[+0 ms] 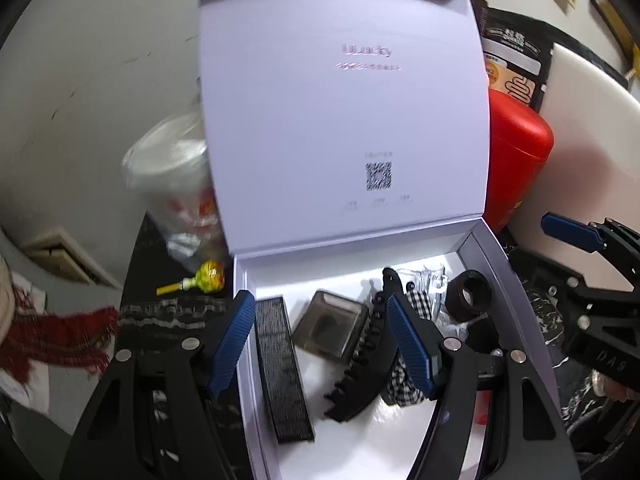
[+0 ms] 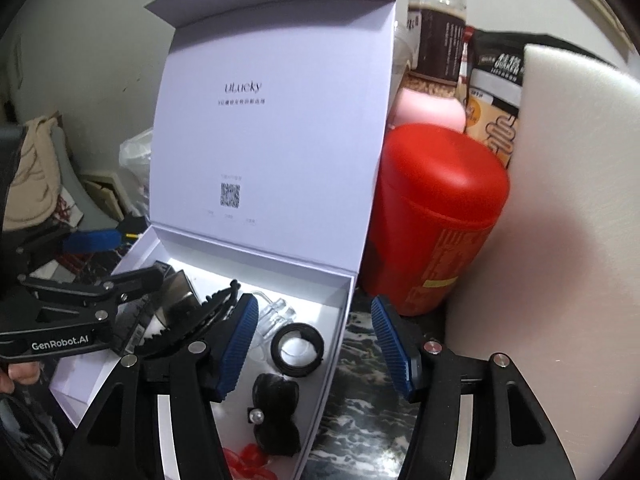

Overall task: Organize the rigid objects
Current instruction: 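Lower the hair claw and strap into the box and open both tools, then withdraw both tools from the gift box back over the table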

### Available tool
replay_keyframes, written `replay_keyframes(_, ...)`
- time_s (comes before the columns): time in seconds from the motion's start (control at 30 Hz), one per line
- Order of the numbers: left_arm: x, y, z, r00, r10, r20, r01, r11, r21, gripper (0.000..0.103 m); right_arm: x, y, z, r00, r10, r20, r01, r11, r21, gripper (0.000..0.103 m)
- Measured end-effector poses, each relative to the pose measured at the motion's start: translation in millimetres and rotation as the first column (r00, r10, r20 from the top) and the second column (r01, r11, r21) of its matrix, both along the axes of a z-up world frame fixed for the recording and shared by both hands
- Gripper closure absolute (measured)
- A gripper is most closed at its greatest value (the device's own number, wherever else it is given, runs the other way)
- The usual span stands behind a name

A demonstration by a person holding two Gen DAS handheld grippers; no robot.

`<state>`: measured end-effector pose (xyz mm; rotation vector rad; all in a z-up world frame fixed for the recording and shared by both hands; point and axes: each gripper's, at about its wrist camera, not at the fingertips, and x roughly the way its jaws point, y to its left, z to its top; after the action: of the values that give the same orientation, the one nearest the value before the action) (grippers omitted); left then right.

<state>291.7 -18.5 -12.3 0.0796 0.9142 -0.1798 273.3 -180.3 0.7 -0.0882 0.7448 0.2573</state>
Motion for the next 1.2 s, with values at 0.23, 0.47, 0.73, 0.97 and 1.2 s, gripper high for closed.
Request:
replay_keyframes(0.23, -18.8, 10.3, 7.1, 0.999, 0.034, 0.023, -0.034, 0.999, 0.009, 0.035, -11.7, 2.9, 3.8, 1.000, 0.004, 0.007, -0.004, 1.000, 0.017, 0.043)
replay_keyframes(0.47, -40.5, 11.9, 25.3, 0.997, 0.034, 0.071, -0.036, 0.999, 0.029, 0.035, -32.7, 5.1, 12.8, 1.000, -0.004, 0.023, 0.003, 1.000, 0.017, 0.043)
replay_keyframes(0.73, -77.5, 9.7, 57.7, 0.990, 0.032, 0.141, -0.035, 0.999, 0.026, 0.035, -68.2, 3.6, 30.6, 0.999, -0.016, 0.042, 0.015, 1.000, 0.022, 0.041)
replay_keyframes(0.97, -113.0, 8.4, 83.1, 0.981, 0.041, 0.190, -0.044, 0.999, 0.013, 0.035, -106.9, 5.5, 50.7, 0.997, -0.025, 0.073, 0.025, 1.000, -0.006, 0.035)
replay_keyframes(1.2, -146.7, 3.8, 98.9, 0.977, 0.042, 0.208, -0.044, 0.999, 0.009, 0.029, -141.5, 2.2, 64.5, 0.995, -0.052, 0.080, 0.052, 0.999, -0.010, 0.022)
